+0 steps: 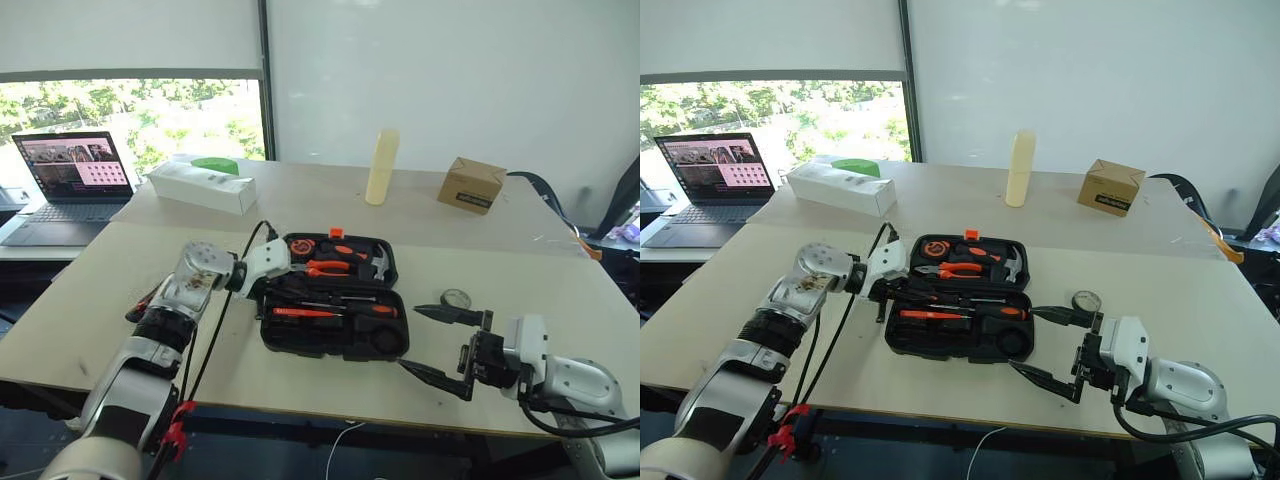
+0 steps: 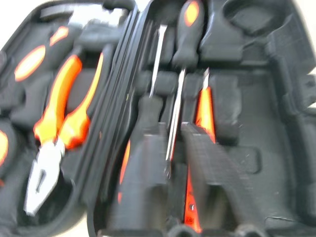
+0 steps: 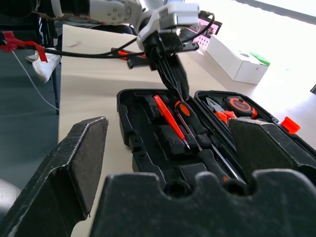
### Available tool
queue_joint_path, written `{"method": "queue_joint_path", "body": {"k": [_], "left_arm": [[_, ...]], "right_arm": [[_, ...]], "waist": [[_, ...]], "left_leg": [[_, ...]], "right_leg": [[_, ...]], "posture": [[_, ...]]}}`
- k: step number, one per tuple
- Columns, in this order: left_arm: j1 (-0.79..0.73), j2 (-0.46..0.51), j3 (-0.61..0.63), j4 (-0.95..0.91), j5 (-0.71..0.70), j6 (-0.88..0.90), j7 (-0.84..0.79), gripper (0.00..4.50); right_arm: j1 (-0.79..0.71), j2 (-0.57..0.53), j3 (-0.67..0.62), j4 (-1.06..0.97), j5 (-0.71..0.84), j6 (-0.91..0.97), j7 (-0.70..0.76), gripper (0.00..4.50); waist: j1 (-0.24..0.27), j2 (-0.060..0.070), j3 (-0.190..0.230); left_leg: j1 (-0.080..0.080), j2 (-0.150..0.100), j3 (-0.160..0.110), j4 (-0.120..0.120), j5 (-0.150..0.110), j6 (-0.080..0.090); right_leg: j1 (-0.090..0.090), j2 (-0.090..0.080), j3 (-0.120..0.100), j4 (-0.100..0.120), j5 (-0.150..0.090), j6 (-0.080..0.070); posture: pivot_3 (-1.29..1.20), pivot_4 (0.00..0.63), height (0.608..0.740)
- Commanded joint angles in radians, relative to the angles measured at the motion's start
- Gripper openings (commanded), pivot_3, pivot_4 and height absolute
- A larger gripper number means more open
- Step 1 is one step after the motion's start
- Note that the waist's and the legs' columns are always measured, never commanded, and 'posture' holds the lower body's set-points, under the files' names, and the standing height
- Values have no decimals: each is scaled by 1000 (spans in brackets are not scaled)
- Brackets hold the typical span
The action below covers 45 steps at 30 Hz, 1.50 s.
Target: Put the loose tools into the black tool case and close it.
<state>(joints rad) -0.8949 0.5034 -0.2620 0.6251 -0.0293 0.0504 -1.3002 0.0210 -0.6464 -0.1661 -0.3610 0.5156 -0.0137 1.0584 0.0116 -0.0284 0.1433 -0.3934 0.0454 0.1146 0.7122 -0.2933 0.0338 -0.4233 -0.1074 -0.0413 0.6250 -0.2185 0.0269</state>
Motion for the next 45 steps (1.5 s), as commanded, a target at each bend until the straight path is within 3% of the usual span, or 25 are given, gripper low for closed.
{"method": "queue_joint_path", "body": {"k": [1, 16, 25, 33, 45], "left_arm": [[12, -7, -9, -27, 13, -31, -1, 88], [75, -9, -42, -71, 51, 7, -2, 88], [108, -5, -58, -111, 66, 133, 15, 88], [106, -1, 27, -156, -46, 99, -30, 88], [99, -22, 57, -60, -42, -13, 29, 88]], "right_arm": [[-3, -1, -10, -14, 11, -5, -6, 4500], [7, 2, -11, -23, 11, -6, -13, 4500], [1, 11, 1, -20, 5, -7, -25, 4500], [3, 9, 0, -17, 8, -7, -25, 4500], [-8, 12, 11, -4, 7, -5, -23, 4500]], "waist": [[0, 0, 0], [0, 0, 0], [-1, 0, 0], [-1, 0, 0], [1, 0, 0]], "left_leg": [[0, 0, 0, 0, 0, 0], [1, 0, 0, 0, 0, 0], [3, 0, 0, 0, 0, 0], [3, 0, 0, 0, 0, 0], [1, 0, 0, 1, 0, 0]], "right_leg": [[0, 0, 0, 0, 0, 0], [1, 0, 0, 0, 0, 0], [2, 0, 1, 2, 0, 0], [1, 0, 1, 3, 0, 0], [1, 0, 1, 1, 0, 0]], "posture": [[0, 150, 740], [0, 150, 740], [0, 150, 740], [0, 150, 740], [0, 150, 740]]}}
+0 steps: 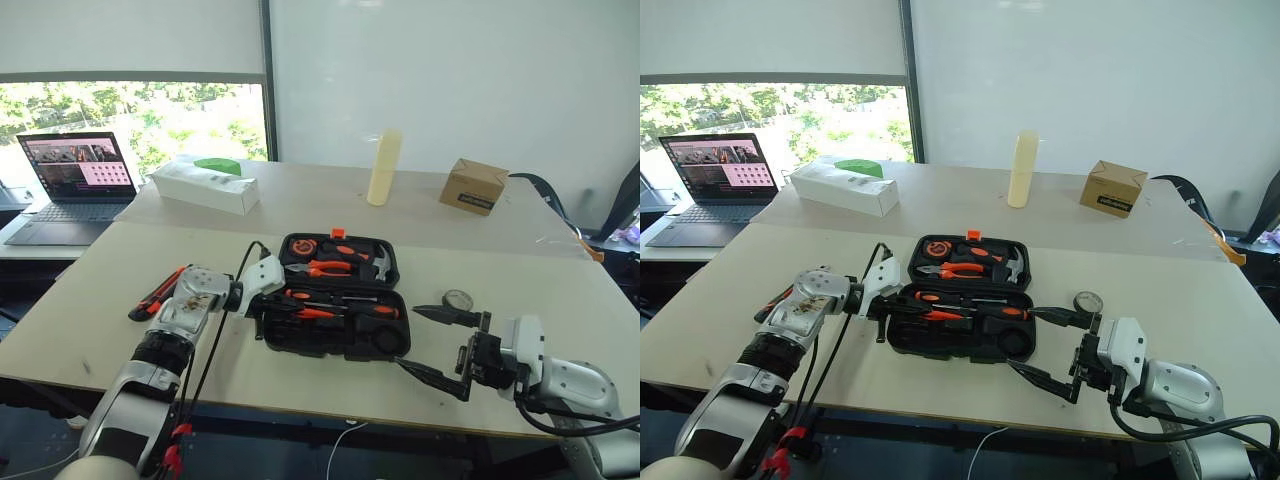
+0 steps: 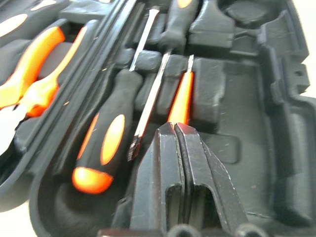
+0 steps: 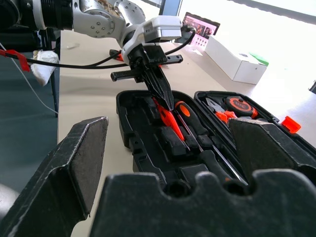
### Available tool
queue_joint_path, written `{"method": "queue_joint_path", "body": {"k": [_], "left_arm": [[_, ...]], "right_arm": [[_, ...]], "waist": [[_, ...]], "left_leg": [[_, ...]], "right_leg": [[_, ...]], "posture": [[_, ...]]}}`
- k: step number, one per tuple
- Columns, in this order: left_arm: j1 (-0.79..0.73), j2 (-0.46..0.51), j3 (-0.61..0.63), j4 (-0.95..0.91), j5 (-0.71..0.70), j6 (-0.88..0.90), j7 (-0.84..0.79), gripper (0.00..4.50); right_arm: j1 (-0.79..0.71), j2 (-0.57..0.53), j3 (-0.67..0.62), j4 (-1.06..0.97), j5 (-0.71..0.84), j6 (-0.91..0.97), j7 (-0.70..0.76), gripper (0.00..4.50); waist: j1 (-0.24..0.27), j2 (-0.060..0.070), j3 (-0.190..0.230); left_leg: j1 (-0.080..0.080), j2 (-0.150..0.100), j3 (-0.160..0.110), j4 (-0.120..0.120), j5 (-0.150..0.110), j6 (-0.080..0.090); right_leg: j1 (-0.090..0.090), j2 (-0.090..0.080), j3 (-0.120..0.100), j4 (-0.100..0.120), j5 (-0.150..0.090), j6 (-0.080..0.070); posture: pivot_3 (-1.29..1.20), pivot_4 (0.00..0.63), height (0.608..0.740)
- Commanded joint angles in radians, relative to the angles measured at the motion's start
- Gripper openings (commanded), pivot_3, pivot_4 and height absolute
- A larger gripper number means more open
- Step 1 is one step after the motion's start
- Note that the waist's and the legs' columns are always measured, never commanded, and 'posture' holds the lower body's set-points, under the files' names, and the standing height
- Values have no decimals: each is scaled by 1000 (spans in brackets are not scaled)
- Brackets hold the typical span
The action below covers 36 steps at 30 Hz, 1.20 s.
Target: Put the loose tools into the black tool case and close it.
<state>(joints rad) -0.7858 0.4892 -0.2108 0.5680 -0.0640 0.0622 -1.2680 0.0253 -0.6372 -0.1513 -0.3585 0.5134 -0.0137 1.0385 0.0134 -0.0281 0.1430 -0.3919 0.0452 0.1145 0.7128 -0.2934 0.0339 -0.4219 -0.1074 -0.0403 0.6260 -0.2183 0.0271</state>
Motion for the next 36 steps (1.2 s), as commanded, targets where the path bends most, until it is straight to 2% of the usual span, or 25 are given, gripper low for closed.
{"method": "queue_joint_path", "body": {"k": [1, 9, 12, 21, 32, 36], "left_arm": [[-7, -9, 5, -5, -10, -25, -7, 88], [5, -21, 26, -23, -47, -98, -34, 88], [21, -18, 23, -64, -74, -71, -67, 88], [9, 2, -3, -2, -1, -130, -24, 88], [-17, -15, -10, 55, 52, -113, 48, 88], [-7, -11, -23, 53, 59, -106, 28, 88]], "right_arm": [[-14, 2, -3, -5, 9, -5, -3, 4500], [-17, 6, 7, 0, 8, -10, -8, 4500], [-12, 6, 8, -5, 9, -11, -9, 4500], [-3, 5, 5, -8, 8, -15, -8, 4500], [-5, 8, 11, -5, 4, -17, -8, 4500], [-6, 12, 15, -4, 3, -16, -11, 4500]], "waist": [[-1, 0, 0], [-2, 0, 0], [-2, 0, 0], [-2, 0, 0], [-1, 0, 0], [-3, 0, 0]], "left_leg": [[0, 0, 0, 0, 0, 0], [0, 0, 0, 0, 0, 0], [0, 0, 0, 0, 0, 0], [0, 0, 0, 0, 0, 0], [0, 0, 0, 0, 0, 0], [0, 0, 0, 0, 0, 0]], "right_leg": [[0, 0, 0, 0, 0, 0], [0, 0, 0, 0, 0, 0], [0, 0, 0, 0, 0, 0], [0, 0, 0, 0, 0, 0], [0, 0, 0, 0, 0, 0], [0, 0, 0, 0, 0, 0]], "posture": [[0, 150, 740], [0, 150, 740], [0, 150, 740], [0, 150, 740], [0, 150, 740], [0, 150, 740]]}}
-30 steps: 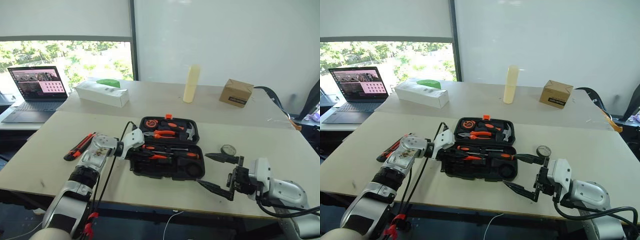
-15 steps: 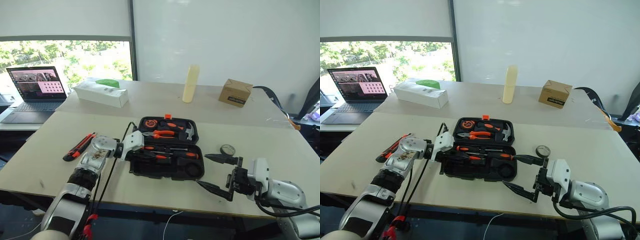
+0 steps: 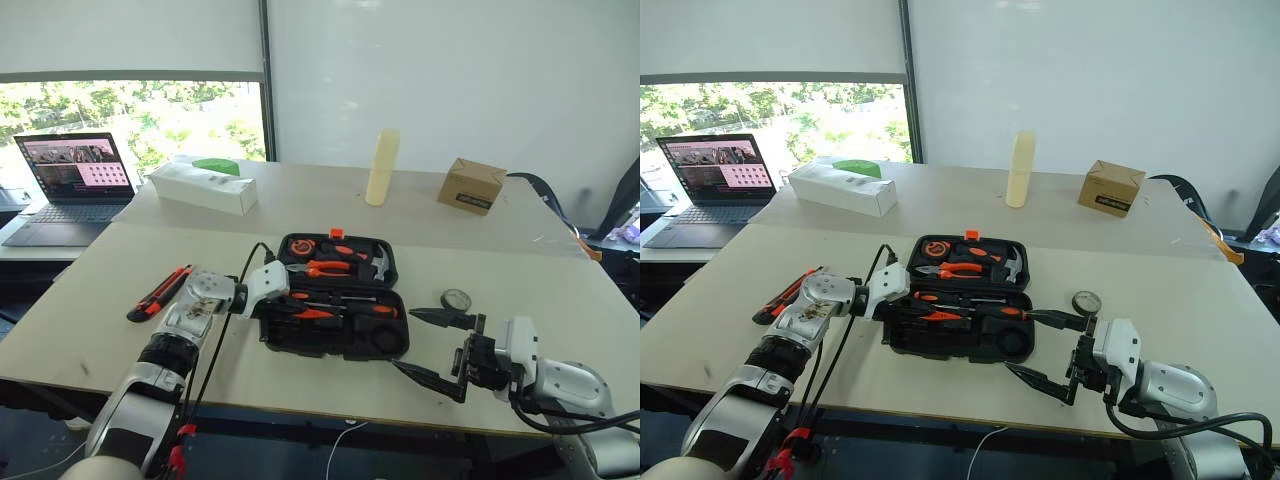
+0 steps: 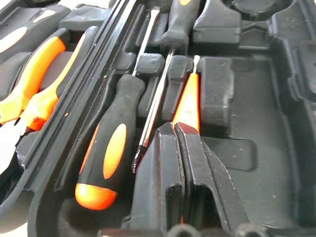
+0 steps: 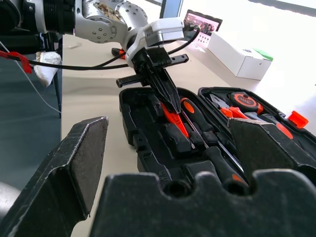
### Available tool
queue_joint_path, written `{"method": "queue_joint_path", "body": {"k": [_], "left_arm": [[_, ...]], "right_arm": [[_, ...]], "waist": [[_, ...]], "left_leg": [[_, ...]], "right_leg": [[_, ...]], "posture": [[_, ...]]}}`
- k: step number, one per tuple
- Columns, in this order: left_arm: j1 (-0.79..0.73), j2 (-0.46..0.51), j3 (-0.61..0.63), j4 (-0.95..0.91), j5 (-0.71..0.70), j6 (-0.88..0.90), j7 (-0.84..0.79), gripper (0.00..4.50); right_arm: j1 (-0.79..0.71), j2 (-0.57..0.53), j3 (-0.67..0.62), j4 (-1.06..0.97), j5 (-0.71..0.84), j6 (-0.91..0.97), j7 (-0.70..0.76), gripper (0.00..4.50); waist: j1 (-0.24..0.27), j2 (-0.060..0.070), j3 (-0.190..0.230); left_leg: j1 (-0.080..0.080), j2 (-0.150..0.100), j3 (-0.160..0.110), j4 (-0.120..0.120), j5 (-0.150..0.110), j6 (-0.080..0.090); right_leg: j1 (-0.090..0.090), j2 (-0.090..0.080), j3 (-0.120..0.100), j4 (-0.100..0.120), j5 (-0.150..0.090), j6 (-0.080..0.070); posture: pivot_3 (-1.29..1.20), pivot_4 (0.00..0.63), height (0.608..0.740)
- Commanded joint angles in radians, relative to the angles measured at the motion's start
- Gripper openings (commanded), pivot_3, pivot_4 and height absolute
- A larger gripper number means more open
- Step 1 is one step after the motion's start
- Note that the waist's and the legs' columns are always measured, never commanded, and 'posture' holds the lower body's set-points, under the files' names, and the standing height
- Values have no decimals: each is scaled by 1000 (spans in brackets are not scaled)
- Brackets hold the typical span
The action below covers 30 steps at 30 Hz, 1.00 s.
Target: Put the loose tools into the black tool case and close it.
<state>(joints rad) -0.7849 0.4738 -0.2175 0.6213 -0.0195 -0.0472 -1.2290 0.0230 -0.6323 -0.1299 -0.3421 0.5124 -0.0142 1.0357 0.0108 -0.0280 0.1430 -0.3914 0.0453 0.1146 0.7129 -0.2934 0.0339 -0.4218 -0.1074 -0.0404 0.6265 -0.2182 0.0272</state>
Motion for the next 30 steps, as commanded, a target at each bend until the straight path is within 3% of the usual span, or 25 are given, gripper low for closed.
{"method": "queue_joint_path", "body": {"k": [1, 6, 9, 12, 13, 19, 23, 28, 30], "left_arm": [[-5, 5, -18, -2, 16, -4, -16, 88], [19, 13, -17, -29, 6, 3, -34, 88], [53, 23, 60, -95, -65, 19, -10, 88], [129, 67, 186, -203, -184, 38, -2, 762], [158, 86, 210, -238, -216, 51, -21, 1177], [559, 228, 542, -430, -359, 44, 50, 3230], [823, 260, 750, -420, -374, 21, 130, 4471], [1037, 173, 944, -439, -422, 28, 292, 4471], [1062, 144, 962, -462, -427, 31, 343, 4471]], "right_arm": [[-5, 7, -7, -19, 4, -15, -8, 4500], [-12, 10, -4, -9, -1, -17, -7, 4500], [-23, 19, -4, 8, -7, -30, -9, 4500], [-28, 24, -13, 24, -1, -33, 0, 4500], [-28, 24, -14, 26, 2, -33, 3, 4500], [-32, 40, -13, 60, 14, -58, 32, 4500], [-39, 72, -6, 61, -2, -111, 30, 4500], [-30, 80, -14, 55, -13, -138, 23, 4500], [-24, 77, -17, 49, -9, -133, 20, 4500]], "waist": [[0, 0, 0], [0, 0, 0], [-1, 0, 0], [-6, 0, 0], [-9, 0, 0], [-29, 1, 0], [-27, 1, 0], [-1, 0, 0], [3, 0, 0]], "left_leg": [[0, 0, 0, 0, 0, 0], [0, 0, 0, 0, 0, 0], [0, 0, 0, 0, 0, 0], [0, 1, 0, 0, 0, 0], [0, 1, 0, 0, 0, 0], [2, 4, 0, -2, 0, -1], [2, 6, 1, -2, 0, -1], [3, 4, 0, -2, -1, 1], [3, 4, 1, -2, -2, 1]], "right_leg": [[0, 0, 0, 0, 0, 0], [0, 0, 0, 0, 0, 0], [0, 0, 0, 0, 0, 0], [-1, 0, 0, 0, 0, 0], [-1, 0, 0, 0, 0, 0], [-1, 0, 1, 0, 0, -1], [-1, -1, 1, 0, -1, -1], [0, -5, -2, 0, 0, -1], [0, -6, -2, -1, 0, -1]], "posture": [[0, 150, 740], [0, 150, 740], [0, 150, 740], [0, 150, 740], [0, 150, 740], [0, 150, 740], [0, 150, 740], [0, 150, 740], [0, 150, 740]]}}
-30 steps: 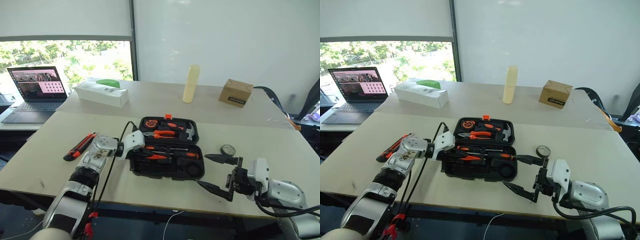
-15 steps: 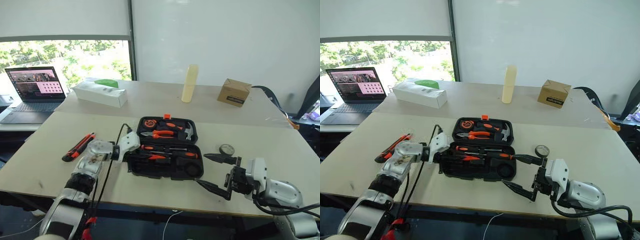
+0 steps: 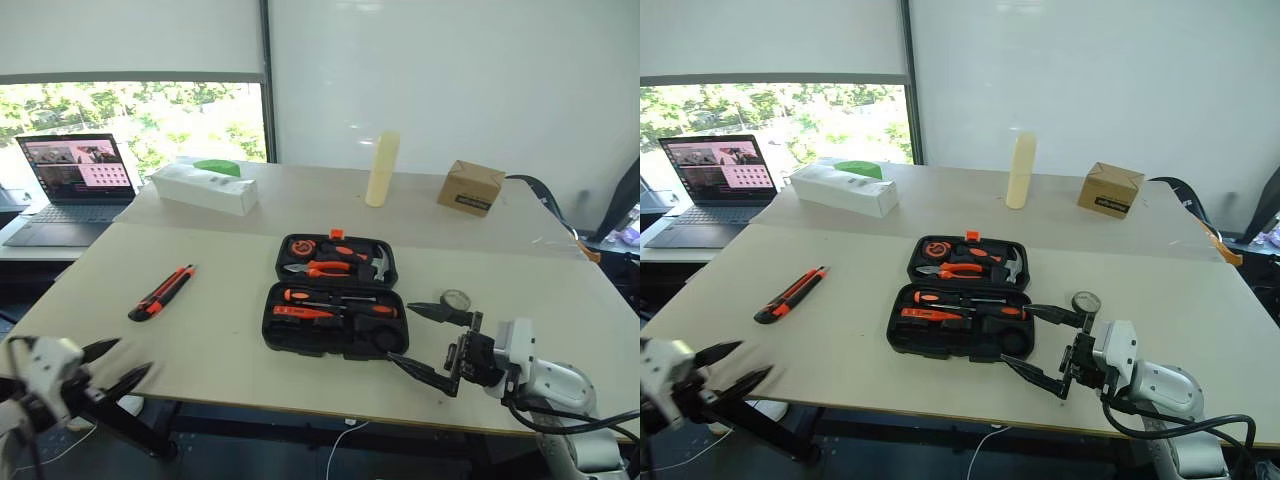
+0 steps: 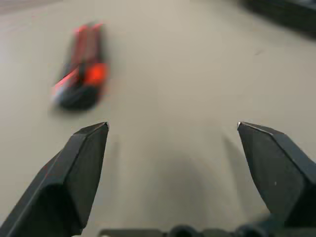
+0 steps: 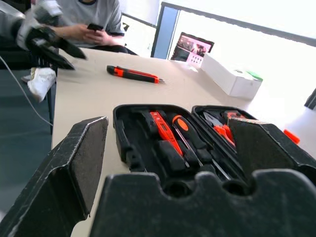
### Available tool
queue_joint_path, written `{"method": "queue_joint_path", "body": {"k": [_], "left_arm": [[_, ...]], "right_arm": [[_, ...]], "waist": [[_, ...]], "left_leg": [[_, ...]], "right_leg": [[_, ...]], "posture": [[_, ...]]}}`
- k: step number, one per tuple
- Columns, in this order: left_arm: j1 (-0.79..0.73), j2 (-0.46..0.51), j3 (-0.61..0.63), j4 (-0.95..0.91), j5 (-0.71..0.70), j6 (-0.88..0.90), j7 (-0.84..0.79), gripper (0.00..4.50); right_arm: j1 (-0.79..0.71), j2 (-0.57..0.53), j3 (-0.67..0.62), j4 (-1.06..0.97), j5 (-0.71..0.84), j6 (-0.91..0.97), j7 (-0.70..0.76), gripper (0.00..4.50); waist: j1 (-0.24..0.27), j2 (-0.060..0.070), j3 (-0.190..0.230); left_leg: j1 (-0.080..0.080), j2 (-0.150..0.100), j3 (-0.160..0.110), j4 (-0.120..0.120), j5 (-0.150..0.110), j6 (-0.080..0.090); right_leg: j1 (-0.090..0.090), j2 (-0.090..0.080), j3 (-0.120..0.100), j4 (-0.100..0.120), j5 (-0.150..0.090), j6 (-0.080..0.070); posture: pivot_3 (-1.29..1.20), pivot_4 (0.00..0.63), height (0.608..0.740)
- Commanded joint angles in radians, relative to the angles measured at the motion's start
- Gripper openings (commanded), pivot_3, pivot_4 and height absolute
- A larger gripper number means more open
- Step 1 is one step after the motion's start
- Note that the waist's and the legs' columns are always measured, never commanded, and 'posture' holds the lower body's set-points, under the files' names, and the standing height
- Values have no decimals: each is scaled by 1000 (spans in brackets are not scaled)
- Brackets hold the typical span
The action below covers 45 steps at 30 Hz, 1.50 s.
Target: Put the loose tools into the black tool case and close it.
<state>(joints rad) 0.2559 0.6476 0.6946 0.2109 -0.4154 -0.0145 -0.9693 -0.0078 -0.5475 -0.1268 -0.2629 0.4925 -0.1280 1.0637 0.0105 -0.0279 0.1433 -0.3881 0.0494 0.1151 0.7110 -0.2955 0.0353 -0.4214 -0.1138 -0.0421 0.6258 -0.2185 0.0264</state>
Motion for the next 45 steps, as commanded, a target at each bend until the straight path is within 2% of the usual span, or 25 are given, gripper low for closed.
{"method": "queue_joint_path", "body": {"k": [1, 3, 8, 12, 15, 20, 23, 25, 28, 29, 31, 33, 36, 38, 43, 45], "left_arm": [[19, -33, 44, -62, -32, 9, 101, 4471], [-19, -14, 9, -68, -34, 64, 129, 4471], [-226, 81, -95, -4, -13, 236, 192, 4471], [-563, 180, -317, 206, 98, 397, 193, 4471], [-722, 197, -407, 359, 173, 407, 216, 4471], [-882, 197, -523, 549, 255, 402, 177, 4471], [-917, 204, -556, 600, 277, 423, 148, 3787], [-920, 202, -552, 599, 265, 396, 105, 2995], [-917, 176, -476, 518, 146, 314, -49, 1968], [-897, 168, -475, 440, 100, 288, -146, 1727], [-843, 145, -494, 248, 3, 226, -348, 1727], [-824, 132, -551, 71, -57, 321, -412, 1727], [-804, 145, -700, -86, 18, 283, -495, 1727], [-809, 135, -769, -131, 74, 261, -486, 1727], [-887, 16, -932, -122, 237, 244, -353, 1727], [-909, -8, -994, -88, 319, 146, -346, 1727]], "right_arm": [[9, -8, -20, -34, 13, -15, -11, 4500], [10, -9, -15, -43, 17, -3, -16, 4500], [0, -7, 10, -66, 19, 23, -25, 4500], [-17, -9, 24, -61, 13, 33, -32, 4500], [-20, -11, 27, -59, 11, 34, -35, 4500], [-13, -12, 26, -68, 9, 36, -45, 4500], [-9, -15, 21, -76, 8, 37, -55, 4500], [-4, -19, 14, -81, 8, 37, -61, 4500], [12, -27, 4, -88, 6, 36, -66, 4500], [20, -32, 0, -91, 7, 35, -67, 4500], [40, -41, -10, -98, 8, 34, -70, 4500], [63, -55, -19, -101, 8, 31, -67, 4500], [79, -67, -29, -102, 14, 30, -66, 4500], [82, -69, -31, -103, 16, 31, -67, 4500], [92, -67, -27, -123, 12, 40, -83, 4500], [101, -63, -25, -135, 13, 43, -93, 4500]], "waist": [[5, 0, 0], [11, -1, -1], [10, -2, -1], [1, -3, -1], [-8, -3, -2], [-26, -3, -1], [-23, -3, -1], [-22, -3, -1], [-20, -4, -1], [-17, -5, 0], [-12, -7, 1], [-4, -7, 1], [1, -6, 1], [-1, -5, 1], [0, -5, 1], [3, -5, 1]], "left_leg": [[0, 0, 0, 0, 0, 0], [0, 0, -1, 0, 0, -1], [0, 0, -1, 0, 2, -3], [0, -2, -1, 0, 3, -4], [0, -2, 0, 0, 3, -5], [-2, -2, 5, -2, 7, -12], [-4, -2, 7, -2, 7, -12], [-3, -2, 7, -2, 7, -12], [-3, -1, 7, -2, 6, -11], [-4, -1, 7, -2, 6, -11], [-5, -1, 7, -1, 6, -11], [-6, -1, 6, 0, 6, -11], [-6, -2, 6, 1, 6, -11], [-4, -3, 6, 1, 6, -10], [-2, -2, 1, 1, 2, -4], [-3, -3, 1, 1, 2, -4]], "right_leg": [[0, 0, -1, 0, 0, 0], [0, 1, -2, 1, 0, 0], [0, 3, -2, 2, 1, -2], [0, 5, -1, 3, 1, -2], [0, 6, -1, 3, 1, -2], [-1, 8, -1, 2, 1, -2], [-2, 8, -1, 2, 1, -1], [-2, 7, -1, 1, 1, -1], [-2, 7, -1, 1, 0, -1], [-2, 7, -1, 1, 0, -1], [-3, 7, -1, 1, 0, -1], [-3, 6, -1, 1, 0, -1], [-2, 6, 0, 0, 1, -1], [-1, 6, 2, 0, 0, 0], [-1, 8, 3, 2, 0, -1], [-1, 8, 3, 2, 1, -1]], "posture": [[0, 150, 740], [0, 150, 740], [0, 150, 740], [0, 150, 740], [0, 150, 740], [0, 150, 740], [0, 150, 740], [0, 150, 740], [0, 150, 740], [0, 150, 740], [0, 150, 740], [0, 150, 740], [0, 150, 740], [0, 150, 740], [0, 150, 740], [0, 150, 740]]}}
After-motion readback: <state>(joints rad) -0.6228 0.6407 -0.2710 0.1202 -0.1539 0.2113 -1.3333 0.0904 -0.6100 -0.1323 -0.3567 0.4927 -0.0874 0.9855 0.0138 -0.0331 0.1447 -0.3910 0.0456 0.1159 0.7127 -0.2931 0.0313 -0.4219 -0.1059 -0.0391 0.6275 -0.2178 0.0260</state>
